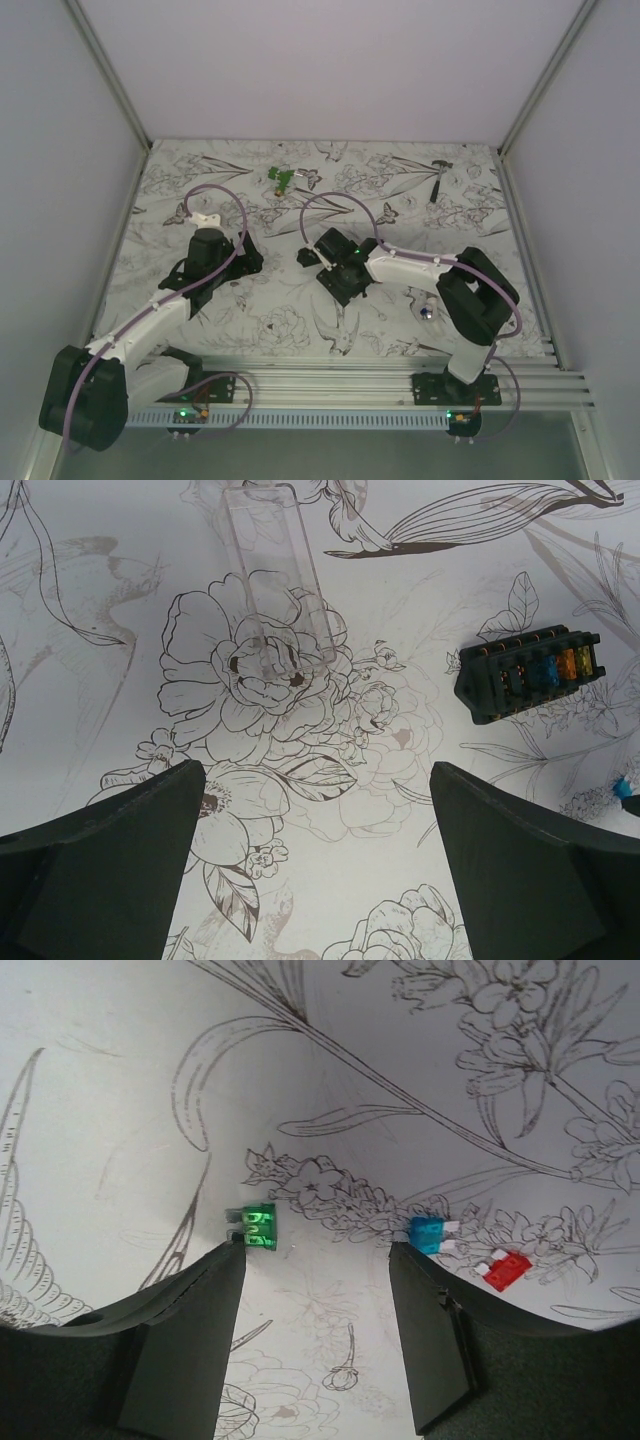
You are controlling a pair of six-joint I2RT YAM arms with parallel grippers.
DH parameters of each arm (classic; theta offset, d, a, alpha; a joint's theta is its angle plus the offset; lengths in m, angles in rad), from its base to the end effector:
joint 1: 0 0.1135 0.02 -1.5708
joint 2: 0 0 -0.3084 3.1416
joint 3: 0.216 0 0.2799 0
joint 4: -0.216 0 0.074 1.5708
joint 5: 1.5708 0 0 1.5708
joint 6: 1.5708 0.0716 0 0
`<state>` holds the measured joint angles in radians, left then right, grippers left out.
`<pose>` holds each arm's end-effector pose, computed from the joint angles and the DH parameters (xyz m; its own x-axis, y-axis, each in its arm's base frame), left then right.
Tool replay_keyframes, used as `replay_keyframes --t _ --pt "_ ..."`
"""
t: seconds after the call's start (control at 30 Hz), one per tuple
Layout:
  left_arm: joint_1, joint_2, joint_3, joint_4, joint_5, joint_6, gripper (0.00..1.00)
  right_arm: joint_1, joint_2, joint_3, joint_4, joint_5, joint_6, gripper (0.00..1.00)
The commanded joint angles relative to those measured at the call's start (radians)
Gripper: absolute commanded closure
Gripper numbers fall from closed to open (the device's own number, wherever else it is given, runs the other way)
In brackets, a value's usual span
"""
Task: Snap on the fuse box
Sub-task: Pick up the fuse from the center of the board.
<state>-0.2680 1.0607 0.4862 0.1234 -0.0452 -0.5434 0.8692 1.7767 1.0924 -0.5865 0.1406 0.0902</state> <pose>0.2540 -0.0664 0.2210 -0.4763 -0.4048 -0.7805 -0.0245 0.8935 -0.4485 0.2501 0.2804 0.1506 -0.6798 -0.6663 -0.3064 -0.6710 0.7337 -0.1067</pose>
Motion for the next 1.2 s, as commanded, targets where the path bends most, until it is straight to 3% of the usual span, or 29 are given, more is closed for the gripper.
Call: replay_keyframes --t 0.0,0.43,0.67,0.8,1.17 --pt "0.006 -0.001 -0.001 -0.015 0.008 -0.010 0.00 -0.022 -0.018 -0.026 0.001 0.092 0.002 0.34" --pt "0.006 -0.017 -0.009 -0.017 0.009 -0.013 0.00 -0.044 -0.029 0.002 0.000 0.110 0.047 0.33" --pt "0.006 -0.018 -0.007 -0.016 0.014 -0.017 0.00 -0.042 -0.065 0.035 -0.020 -0.056 0.133 0.34" --pt "0.006 -0.016 -0.006 -0.016 0.019 -0.018 0.00 -0.035 -0.037 0.050 -0.001 -0.101 0.166 0.36" --pt "0.006 -0.020 -0.008 -0.016 0.018 -0.020 0.00 -0.014 0.043 0.107 -0.009 -0.045 0.176 0.48"
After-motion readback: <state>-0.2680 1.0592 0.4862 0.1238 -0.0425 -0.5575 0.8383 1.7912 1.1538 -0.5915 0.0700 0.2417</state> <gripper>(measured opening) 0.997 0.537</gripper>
